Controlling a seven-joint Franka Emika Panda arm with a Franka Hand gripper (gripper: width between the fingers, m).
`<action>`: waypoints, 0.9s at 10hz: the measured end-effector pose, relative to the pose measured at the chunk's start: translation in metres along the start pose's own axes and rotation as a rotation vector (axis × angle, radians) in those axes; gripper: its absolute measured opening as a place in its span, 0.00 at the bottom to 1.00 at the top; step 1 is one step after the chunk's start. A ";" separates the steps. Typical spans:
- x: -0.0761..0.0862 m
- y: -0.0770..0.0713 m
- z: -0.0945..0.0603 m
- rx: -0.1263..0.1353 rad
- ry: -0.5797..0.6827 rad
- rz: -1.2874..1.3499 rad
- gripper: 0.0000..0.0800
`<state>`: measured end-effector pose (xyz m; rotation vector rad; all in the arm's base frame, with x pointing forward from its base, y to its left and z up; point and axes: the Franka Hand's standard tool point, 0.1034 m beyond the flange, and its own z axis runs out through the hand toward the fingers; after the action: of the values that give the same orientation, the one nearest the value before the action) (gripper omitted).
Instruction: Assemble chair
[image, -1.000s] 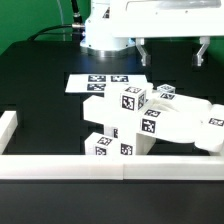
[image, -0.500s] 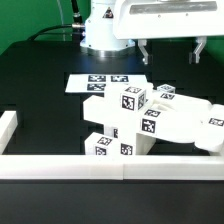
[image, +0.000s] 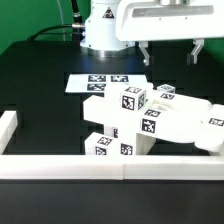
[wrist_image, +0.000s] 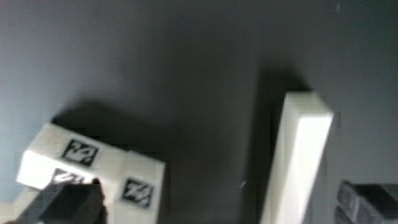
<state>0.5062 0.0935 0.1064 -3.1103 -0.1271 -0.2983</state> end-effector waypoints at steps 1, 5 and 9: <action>-0.009 0.000 0.003 0.003 -0.015 -0.083 0.81; -0.030 -0.001 0.003 0.012 -0.035 -0.085 0.81; -0.039 -0.008 0.017 -0.003 -0.023 -0.300 0.81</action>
Offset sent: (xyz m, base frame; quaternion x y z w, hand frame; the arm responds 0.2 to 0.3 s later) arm -0.0300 0.0000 0.0000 0.0000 0.0000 0.0000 1.0000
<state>0.4709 0.0992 0.0821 -3.0914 -0.5970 -0.2652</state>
